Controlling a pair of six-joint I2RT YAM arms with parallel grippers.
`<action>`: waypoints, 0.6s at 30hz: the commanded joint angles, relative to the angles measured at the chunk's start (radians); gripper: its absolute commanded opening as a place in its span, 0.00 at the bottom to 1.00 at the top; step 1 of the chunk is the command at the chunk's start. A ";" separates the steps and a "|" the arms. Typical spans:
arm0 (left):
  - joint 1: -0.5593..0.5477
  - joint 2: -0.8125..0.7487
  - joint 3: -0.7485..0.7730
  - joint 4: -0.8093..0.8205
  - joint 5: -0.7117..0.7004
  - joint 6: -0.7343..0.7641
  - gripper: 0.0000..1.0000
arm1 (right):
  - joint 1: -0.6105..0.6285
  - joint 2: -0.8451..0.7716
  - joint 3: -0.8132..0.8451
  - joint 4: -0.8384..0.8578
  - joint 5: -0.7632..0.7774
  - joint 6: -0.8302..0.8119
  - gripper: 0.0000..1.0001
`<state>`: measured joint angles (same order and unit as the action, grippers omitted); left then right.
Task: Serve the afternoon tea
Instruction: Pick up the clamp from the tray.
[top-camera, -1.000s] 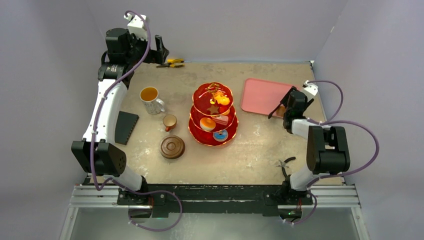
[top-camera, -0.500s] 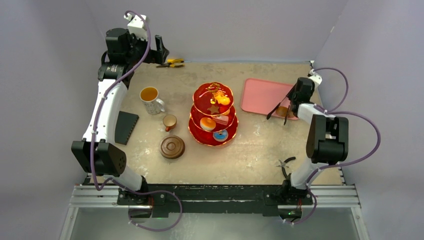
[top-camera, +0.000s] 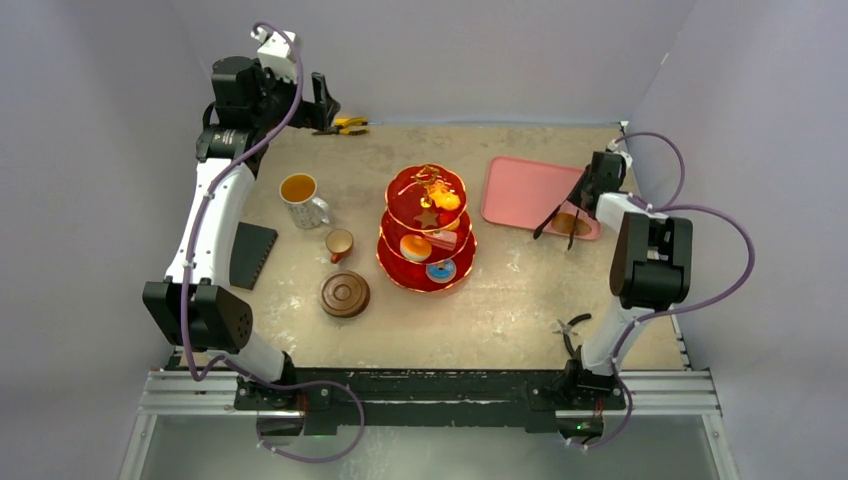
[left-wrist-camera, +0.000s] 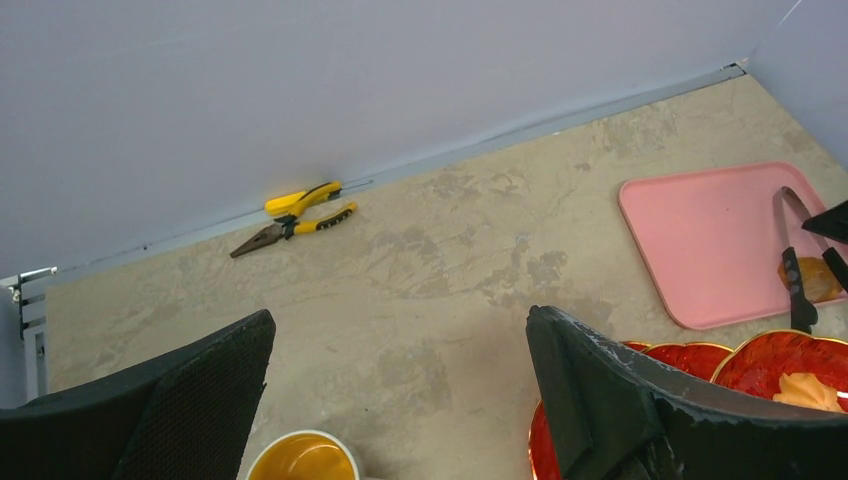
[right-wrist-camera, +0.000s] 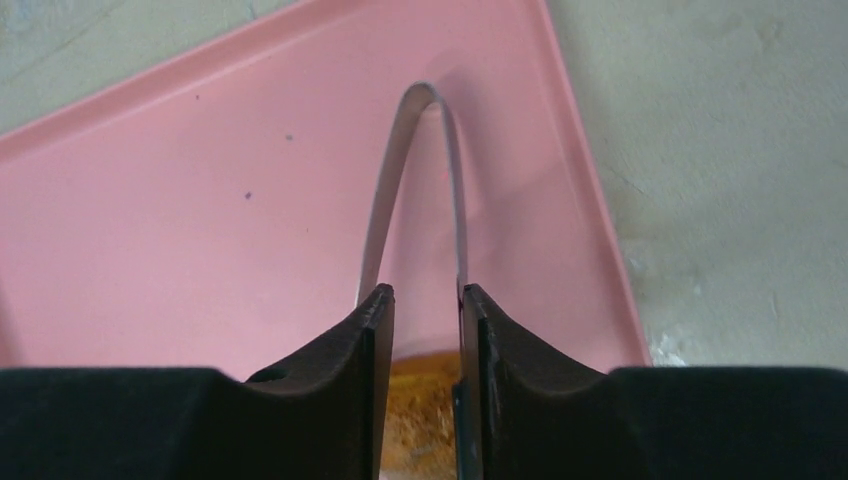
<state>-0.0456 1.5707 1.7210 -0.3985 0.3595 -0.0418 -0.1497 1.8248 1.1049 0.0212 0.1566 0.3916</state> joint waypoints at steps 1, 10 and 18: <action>0.010 -0.031 0.034 -0.006 0.049 0.037 0.97 | -0.001 0.071 0.096 -0.073 -0.015 -0.024 0.33; -0.014 0.024 0.285 -0.234 0.198 0.131 0.99 | -0.001 0.052 0.112 -0.063 0.021 -0.031 0.09; -0.192 0.020 0.378 -0.295 0.155 0.187 0.99 | 0.090 -0.311 -0.001 0.181 0.015 -0.060 0.00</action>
<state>-0.1505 1.5940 2.0304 -0.6415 0.5079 0.0990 -0.1287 1.7370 1.1255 -0.0132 0.1654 0.3645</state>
